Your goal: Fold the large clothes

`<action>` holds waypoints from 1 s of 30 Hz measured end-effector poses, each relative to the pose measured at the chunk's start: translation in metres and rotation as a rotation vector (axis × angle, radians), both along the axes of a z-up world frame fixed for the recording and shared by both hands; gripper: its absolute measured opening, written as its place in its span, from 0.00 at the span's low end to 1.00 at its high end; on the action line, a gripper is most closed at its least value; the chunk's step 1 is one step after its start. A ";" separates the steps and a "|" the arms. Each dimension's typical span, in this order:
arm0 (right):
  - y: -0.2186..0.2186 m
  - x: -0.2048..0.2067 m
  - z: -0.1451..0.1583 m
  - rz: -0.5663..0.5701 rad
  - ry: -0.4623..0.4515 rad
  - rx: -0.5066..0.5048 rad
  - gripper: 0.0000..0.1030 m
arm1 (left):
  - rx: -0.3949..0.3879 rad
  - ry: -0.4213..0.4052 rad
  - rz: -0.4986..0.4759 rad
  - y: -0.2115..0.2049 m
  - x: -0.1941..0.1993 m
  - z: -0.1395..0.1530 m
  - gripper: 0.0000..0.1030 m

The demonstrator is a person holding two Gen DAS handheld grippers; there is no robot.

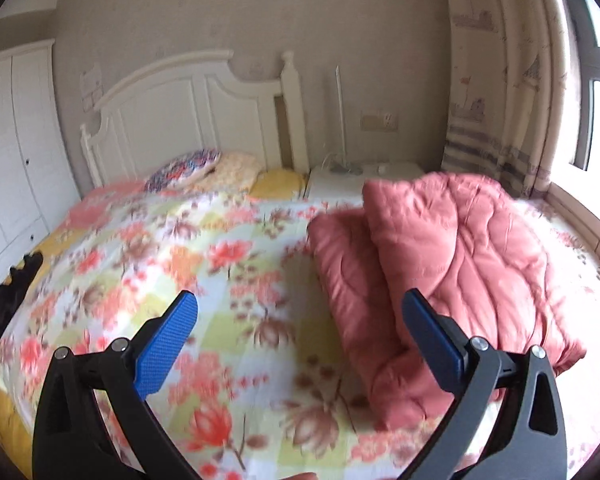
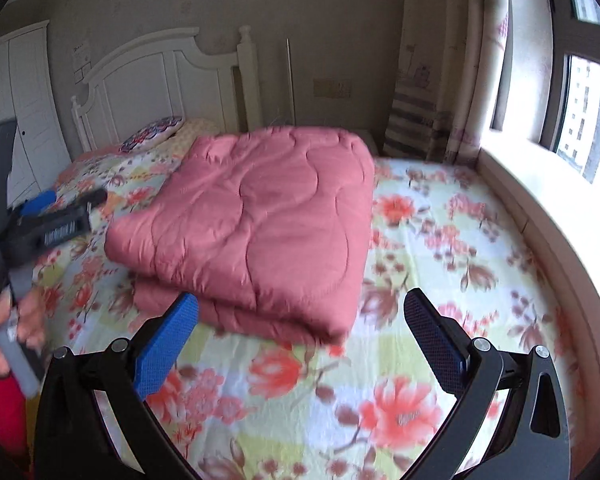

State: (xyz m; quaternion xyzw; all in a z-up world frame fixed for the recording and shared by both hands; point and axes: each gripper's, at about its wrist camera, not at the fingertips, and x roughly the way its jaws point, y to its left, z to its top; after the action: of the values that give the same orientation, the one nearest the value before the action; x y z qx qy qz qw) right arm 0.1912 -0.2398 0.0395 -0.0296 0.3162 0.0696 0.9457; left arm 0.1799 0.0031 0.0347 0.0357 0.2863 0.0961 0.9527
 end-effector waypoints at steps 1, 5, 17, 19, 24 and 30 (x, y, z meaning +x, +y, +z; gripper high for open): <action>0.011 0.012 0.003 0.018 -0.004 -0.045 0.96 | -0.011 0.016 0.006 0.001 0.001 -0.003 0.98; 0.051 0.057 0.000 0.066 0.021 -0.143 0.96 | -0.041 0.072 0.055 0.008 0.009 -0.019 0.98; 0.085 0.052 -0.033 0.124 0.080 -0.171 0.96 | -0.057 0.104 0.134 0.024 0.005 -0.034 0.98; 0.075 0.021 -0.024 0.145 0.037 -0.111 0.96 | -0.057 0.080 0.113 0.020 -0.011 -0.027 0.98; 0.054 -0.035 -0.012 0.052 -0.058 -0.065 0.96 | -0.102 0.046 0.069 0.007 -0.048 -0.017 0.98; 0.042 -0.058 -0.015 0.053 -0.005 -0.009 0.96 | -0.132 0.039 0.003 -0.013 -0.080 -0.015 0.98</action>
State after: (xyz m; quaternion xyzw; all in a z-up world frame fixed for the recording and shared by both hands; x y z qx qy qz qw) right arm 0.1333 -0.1978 0.0243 -0.0423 0.3130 0.0933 0.9442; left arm 0.0997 -0.0101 0.0194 -0.0256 0.3103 0.0780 0.9471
